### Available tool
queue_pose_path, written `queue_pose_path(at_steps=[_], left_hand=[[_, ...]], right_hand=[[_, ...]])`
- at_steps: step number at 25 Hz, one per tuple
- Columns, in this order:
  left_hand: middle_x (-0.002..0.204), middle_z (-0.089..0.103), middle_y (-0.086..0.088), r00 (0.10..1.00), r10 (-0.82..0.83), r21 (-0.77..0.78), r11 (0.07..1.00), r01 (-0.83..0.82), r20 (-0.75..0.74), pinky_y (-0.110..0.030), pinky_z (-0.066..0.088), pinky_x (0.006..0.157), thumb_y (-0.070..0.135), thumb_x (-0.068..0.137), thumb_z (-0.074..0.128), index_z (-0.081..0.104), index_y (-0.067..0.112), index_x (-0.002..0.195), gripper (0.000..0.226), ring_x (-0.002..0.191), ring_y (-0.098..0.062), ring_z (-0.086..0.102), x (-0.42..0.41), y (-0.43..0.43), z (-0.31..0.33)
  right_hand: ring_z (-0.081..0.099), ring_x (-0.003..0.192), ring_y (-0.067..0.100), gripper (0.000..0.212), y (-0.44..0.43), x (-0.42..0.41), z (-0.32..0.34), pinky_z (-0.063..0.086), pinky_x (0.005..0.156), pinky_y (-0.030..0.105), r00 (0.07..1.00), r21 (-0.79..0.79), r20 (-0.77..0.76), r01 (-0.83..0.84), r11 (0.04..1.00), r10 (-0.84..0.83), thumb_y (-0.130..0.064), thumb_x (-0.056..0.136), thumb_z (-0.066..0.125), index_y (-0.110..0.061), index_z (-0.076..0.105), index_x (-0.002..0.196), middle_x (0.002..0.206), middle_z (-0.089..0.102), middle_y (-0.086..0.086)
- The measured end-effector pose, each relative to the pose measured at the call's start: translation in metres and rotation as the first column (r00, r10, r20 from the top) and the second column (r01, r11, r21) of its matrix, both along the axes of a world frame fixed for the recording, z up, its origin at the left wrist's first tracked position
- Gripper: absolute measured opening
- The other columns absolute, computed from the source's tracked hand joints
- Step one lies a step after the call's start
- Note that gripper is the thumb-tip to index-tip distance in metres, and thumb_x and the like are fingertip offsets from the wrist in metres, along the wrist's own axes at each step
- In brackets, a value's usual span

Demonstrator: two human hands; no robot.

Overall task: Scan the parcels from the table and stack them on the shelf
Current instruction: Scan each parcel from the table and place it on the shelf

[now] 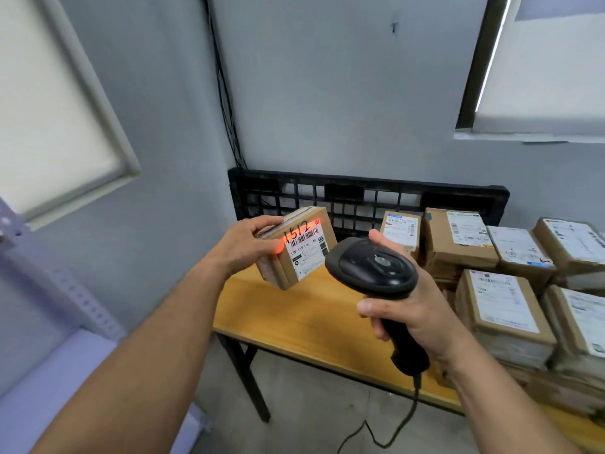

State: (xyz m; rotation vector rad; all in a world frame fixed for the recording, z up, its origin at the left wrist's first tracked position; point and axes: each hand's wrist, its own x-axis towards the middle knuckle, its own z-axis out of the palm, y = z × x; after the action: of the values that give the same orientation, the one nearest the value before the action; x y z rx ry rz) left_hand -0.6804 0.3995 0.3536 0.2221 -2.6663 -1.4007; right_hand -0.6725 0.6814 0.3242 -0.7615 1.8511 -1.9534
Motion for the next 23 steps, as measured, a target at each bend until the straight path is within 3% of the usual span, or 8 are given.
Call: queue_pose_path(at_steps=[3,8,11,15,19,23], left_hand=[[0.117,0.06,0.003,1.0,0.021,-0.001,1.0,-0.021,0.003,-0.025,0.046,0.082,0.035,0.066,0.066,0.058,0.034,0.122,0.057,0.107,-0.013,0.055,0.016,-0.01,0.0],[0.117,0.061,0.003,1.0,0.001,0.01,1.0,-0.001,-0.013,-0.025,0.046,0.082,0.026,0.079,0.07,0.058,0.035,0.123,0.046,0.108,-0.014,0.055,0.039,-0.024,0.002],[0.117,0.061,0.006,1.0,-0.002,0.021,1.0,0.002,-0.001,-0.03,0.048,0.087,0.036,0.068,0.066,0.057,0.039,0.122,0.054,0.109,-0.014,0.056,0.064,-0.041,0.008],[0.11,0.055,0.009,1.0,-0.01,0.063,0.998,0.011,-0.015,-0.021,0.045,0.079,0.028,0.068,0.067,0.046,0.034,0.135,0.071,0.103,-0.009,0.055,0.111,-0.062,0.011],[0.112,0.053,-0.002,0.996,0.079,0.166,0.983,-0.072,-0.033,-0.024,0.048,0.076,0.034,0.057,0.066,0.04,0.041,0.139,0.087,0.099,-0.017,0.058,0.169,-0.089,0.001],[0.103,0.056,0.0,0.976,0.203,0.282,0.943,-0.174,-0.077,-0.015,0.04,0.069,0.024,0.084,0.067,0.034,0.042,0.142,0.069,0.092,-0.007,0.057,0.227,-0.102,-0.017]], right_hand=[[0.057,0.047,0.025,0.107,-0.005,0.012,0.0,0.048,0.044,0.031,1.0,0.008,-0.009,-0.022,1.0,0.022,-0.013,0.062,0.085,-0.035,0.027,0.15,0.082,0.072,0.01],[0.057,0.047,0.026,0.103,-0.017,0.039,0.003,0.048,0.044,0.032,1.0,0.019,-0.011,-0.01,1.0,0.01,-0.014,0.061,0.085,-0.043,0.031,0.144,0.084,0.071,0.012],[0.057,0.045,0.025,0.103,-0.033,0.062,0.008,0.048,0.043,0.032,1.0,0.004,-0.001,0.013,1.0,-0.013,-0.017,0.056,0.085,-0.044,0.034,0.142,0.081,0.071,0.011],[0.056,0.044,0.025,0.107,-0.06,0.104,0.012,0.048,0.042,0.03,0.999,-0.021,-0.01,0.051,0.998,-0.051,-0.019,0.054,0.087,-0.04,0.034,0.144,0.089,0.073,0.008],[0.059,0.047,0.022,0.111,-0.091,0.158,0.014,0.05,0.043,0.032,0.997,0.0,-0.029,0.068,0.998,-0.068,-0.024,0.051,0.087,-0.037,0.033,0.146,0.1,0.07,0.013],[0.058,0.048,0.026,0.11,-0.115,0.202,0.013,0.051,0.043,0.033,0.996,0.041,-0.061,0.073,0.996,-0.07,-0.017,0.056,0.088,-0.037,0.032,0.148,0.101,0.071,0.008]])
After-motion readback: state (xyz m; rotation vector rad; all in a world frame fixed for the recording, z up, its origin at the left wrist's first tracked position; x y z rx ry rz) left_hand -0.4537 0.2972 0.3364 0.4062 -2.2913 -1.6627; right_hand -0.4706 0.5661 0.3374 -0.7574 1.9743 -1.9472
